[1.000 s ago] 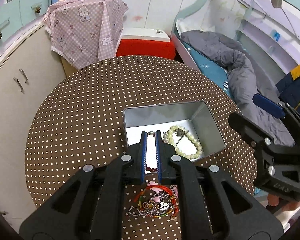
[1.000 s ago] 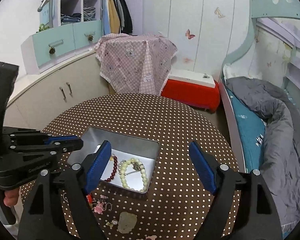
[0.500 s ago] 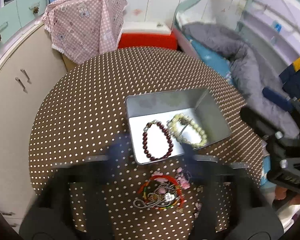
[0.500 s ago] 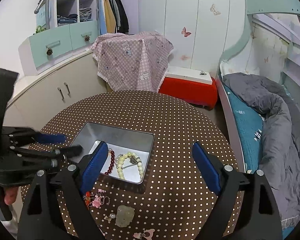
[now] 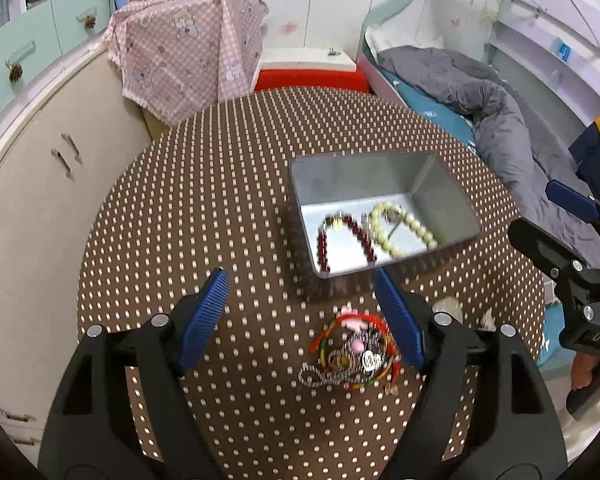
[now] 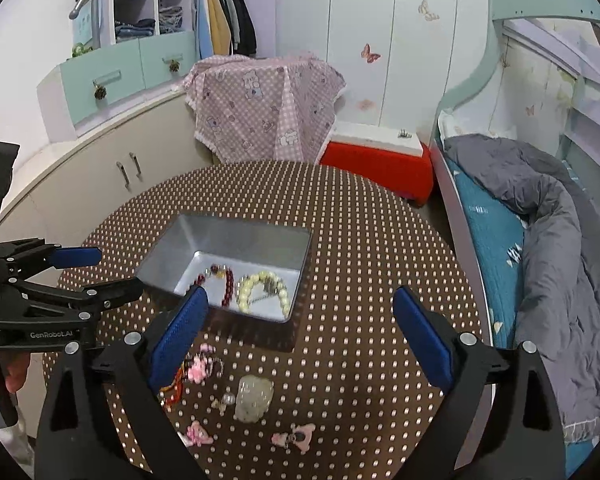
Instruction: Organize jewelry
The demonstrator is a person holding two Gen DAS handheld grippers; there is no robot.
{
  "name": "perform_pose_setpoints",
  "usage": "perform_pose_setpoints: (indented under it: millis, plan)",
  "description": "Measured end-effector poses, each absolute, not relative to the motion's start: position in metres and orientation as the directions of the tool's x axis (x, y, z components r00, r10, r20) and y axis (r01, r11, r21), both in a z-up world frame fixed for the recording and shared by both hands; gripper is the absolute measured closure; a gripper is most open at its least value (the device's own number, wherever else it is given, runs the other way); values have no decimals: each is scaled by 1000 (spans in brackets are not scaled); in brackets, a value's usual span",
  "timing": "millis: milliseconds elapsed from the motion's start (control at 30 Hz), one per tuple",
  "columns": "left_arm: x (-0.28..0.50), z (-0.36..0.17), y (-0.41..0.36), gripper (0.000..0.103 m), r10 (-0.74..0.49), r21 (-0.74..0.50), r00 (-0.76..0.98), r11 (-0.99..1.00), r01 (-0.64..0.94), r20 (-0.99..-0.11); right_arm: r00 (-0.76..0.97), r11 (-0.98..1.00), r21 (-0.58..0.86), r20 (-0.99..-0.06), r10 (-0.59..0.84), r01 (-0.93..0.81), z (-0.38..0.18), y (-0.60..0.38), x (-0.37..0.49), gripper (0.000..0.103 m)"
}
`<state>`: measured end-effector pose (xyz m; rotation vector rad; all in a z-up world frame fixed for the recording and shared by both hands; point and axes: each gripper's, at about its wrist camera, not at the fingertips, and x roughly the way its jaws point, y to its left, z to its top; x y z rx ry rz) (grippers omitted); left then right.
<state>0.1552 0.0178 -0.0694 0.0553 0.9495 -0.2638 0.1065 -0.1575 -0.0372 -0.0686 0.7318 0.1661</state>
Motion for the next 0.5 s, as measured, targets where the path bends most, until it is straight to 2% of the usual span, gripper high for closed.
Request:
perform_pose_setpoints:
  millis: [500]
  plan:
    - [142, -116, 16, 28, -177, -34, 491, 958, 286, -853, 643, 985, -7, -759, 106, -170, -73, -146, 91, 13]
